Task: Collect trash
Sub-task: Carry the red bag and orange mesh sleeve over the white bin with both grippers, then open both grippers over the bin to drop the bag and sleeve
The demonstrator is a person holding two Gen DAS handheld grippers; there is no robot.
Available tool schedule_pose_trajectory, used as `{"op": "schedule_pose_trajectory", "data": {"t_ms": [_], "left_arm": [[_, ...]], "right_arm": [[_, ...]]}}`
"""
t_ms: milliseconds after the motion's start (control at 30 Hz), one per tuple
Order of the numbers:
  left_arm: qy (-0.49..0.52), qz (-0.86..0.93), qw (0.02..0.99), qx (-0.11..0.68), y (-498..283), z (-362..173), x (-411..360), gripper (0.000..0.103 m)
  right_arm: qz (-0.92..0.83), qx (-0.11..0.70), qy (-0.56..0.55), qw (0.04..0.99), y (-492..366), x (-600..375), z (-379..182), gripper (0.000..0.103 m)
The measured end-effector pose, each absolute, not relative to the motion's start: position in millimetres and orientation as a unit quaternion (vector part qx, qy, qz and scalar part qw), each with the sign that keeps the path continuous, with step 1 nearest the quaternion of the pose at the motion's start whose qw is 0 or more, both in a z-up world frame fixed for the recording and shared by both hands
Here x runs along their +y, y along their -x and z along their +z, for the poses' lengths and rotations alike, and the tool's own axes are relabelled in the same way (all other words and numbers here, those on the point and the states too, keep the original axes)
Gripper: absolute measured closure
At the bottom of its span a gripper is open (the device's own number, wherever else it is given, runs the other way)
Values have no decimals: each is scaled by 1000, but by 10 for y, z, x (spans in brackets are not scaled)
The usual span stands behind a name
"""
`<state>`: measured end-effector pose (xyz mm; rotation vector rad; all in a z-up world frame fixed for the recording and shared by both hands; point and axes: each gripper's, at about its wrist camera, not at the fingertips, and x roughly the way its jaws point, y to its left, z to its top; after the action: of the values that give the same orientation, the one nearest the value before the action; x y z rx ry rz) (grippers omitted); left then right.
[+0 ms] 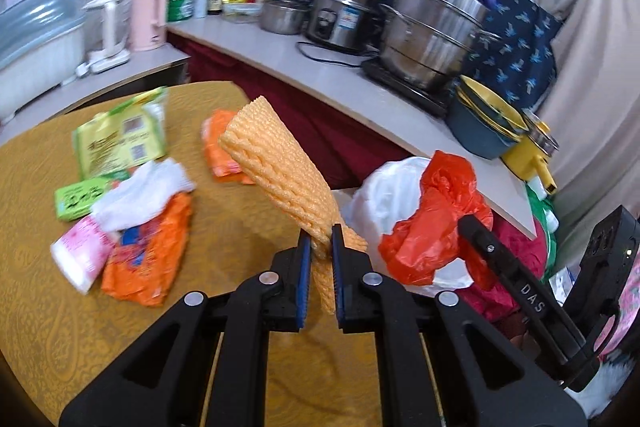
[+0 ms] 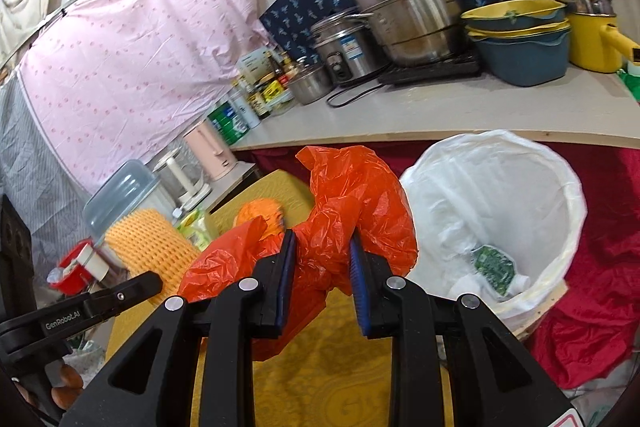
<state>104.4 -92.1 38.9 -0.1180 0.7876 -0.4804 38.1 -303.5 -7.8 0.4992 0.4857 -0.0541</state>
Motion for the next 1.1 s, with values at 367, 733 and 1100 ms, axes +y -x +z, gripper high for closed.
{"op": "schedule_pose_trajectory", "data": {"t_ms": [367,733,1100], "left_arm": [[5,-312,872,377,-1132,362,-2045,94],[-27,-331,857,393,-1276,142,-2626,93],[-48,-328,853,404,-1431,-26,-2836,93]], "right_arm": [[-97,221,-259,935,-229,-3867,-167,78],[-123,229,-270,927,-332,-4267,-375,78],[-127,246,-273,921,-501,-4387,-553,77]]}}
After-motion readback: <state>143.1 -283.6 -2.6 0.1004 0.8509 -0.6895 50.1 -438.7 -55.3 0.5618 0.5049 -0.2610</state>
